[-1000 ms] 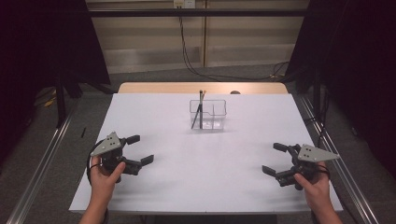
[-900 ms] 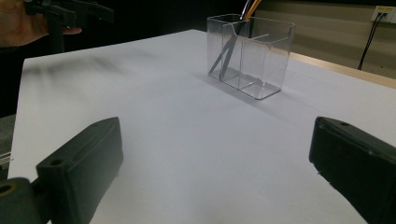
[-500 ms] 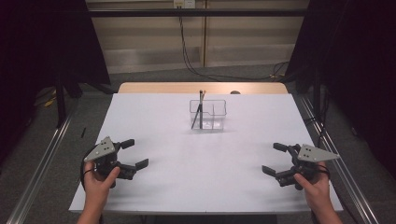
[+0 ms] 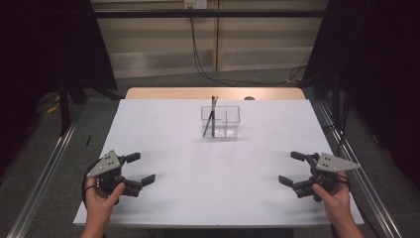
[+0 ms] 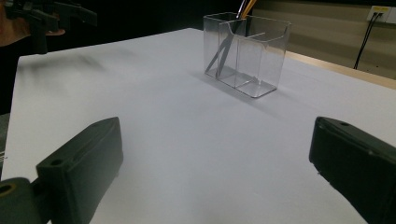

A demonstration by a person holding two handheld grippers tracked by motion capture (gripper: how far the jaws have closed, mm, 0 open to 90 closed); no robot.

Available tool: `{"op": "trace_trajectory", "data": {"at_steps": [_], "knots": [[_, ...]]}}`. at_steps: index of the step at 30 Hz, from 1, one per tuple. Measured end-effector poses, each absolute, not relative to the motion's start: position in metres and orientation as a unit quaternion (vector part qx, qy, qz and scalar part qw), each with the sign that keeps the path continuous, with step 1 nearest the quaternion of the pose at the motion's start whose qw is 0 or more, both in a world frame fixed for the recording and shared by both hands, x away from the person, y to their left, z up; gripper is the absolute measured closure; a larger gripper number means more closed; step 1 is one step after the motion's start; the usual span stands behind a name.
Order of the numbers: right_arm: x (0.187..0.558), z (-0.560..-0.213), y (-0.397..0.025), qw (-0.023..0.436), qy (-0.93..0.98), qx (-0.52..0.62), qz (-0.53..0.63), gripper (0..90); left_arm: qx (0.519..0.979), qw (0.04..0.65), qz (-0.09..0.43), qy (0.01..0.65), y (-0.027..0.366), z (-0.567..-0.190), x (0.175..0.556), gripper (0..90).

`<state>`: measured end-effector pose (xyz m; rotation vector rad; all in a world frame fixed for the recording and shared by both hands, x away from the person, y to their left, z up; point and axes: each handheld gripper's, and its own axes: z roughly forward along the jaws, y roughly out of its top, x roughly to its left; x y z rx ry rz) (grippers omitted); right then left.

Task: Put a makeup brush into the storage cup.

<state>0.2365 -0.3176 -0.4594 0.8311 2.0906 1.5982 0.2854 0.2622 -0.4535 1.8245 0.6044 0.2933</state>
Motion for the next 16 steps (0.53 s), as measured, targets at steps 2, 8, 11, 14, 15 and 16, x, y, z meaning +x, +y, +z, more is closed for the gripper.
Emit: {"op": "trace_trajectory", "data": {"at_steps": [2, 8, 11, 14, 15, 16], "knots": [[0.2366, -0.4597, -0.3182, 0.19, 0.744, 0.297, 0.567, 2.6, 0.776, 0.563, 0.125, 0.256, 0.2618, -0.4533, 0.2852, 1.6], [0.2368, -0.4602, -0.3183, 0.19, 0.745, 0.297, 0.567, 2.6, 0.775, 0.564, 0.125, 0.255, 0.2625, -0.4525, 0.284, 1.5], [0.2376, -0.4608, -0.3183, 0.19, 0.745, 0.297, 0.566, 2.6, 0.775, 0.564, 0.125, 0.255, 0.2624, -0.4526, 0.2839, 1.5], [0.238, -0.4614, -0.3178, 0.19, 0.746, 0.297, 0.565, 2.6, 0.774, 0.565, 0.124, 0.257, 0.2624, -0.4531, 0.2841, 1.5], [0.2381, -0.4615, -0.3178, 0.19, 0.746, 0.297, 0.565, 2.5, 0.775, 0.564, 0.125, 0.257, 0.2624, -0.4531, 0.2841, 1.5], [0.2381, -0.4615, -0.3178, 0.19, 0.746, 0.298, 0.565, 2.5, 0.774, 0.564, 0.125, 0.257, 0.2625, -0.4531, 0.2841, 1.5]]}}
